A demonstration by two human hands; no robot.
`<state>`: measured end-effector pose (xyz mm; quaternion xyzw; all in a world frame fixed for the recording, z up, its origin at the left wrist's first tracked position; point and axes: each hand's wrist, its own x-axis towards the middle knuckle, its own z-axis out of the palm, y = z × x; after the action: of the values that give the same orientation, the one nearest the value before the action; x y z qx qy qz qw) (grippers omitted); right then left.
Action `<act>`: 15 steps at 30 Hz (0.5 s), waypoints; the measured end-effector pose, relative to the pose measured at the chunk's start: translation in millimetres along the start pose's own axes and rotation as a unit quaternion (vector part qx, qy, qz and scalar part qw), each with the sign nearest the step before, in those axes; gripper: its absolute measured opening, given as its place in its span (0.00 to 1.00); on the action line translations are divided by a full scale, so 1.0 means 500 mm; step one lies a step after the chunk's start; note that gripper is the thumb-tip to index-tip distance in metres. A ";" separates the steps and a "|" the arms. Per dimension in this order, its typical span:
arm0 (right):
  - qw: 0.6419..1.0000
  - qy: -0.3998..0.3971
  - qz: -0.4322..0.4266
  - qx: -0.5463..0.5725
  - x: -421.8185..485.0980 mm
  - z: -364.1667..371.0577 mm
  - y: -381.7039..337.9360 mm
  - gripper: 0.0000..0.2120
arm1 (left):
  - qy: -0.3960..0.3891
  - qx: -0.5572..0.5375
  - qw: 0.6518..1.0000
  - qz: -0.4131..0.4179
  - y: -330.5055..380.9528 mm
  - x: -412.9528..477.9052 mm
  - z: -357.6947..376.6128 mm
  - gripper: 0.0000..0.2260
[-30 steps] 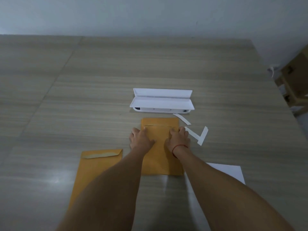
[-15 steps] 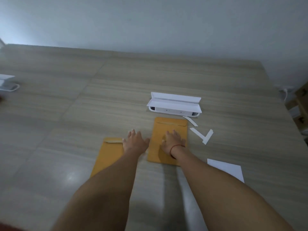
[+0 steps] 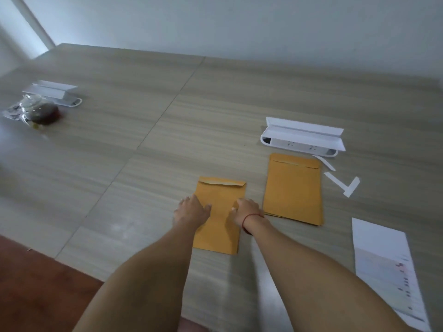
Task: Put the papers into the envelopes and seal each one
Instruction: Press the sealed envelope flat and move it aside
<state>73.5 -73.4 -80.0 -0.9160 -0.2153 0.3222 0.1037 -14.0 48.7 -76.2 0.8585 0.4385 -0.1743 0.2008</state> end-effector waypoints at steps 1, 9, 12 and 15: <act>1.000 0.006 0.016 0.007 0.005 0.010 -0.012 0.18 | -0.008 -0.009 1.000 -0.005 -0.012 0.013 0.000 0.27; 0.940 0.067 0.204 0.264 0.039 0.029 -0.060 0.22 | -0.008 -0.127 0.991 -0.047 -0.026 0.076 -0.006 0.28; 0.911 0.060 0.246 0.325 0.037 0.036 -0.055 0.24 | -0.031 -0.223 0.970 -0.089 -0.037 0.077 0.002 0.30; 0.882 0.031 0.259 0.393 0.031 0.029 -0.049 0.16 | -0.041 -0.293 0.948 -0.115 -0.033 0.062 0.009 0.25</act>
<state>66.8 -43.7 -91.5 -0.8325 0.1777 0.3674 0.3747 -11.0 76.5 -98.0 0.6973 0.5577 -0.0951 0.4401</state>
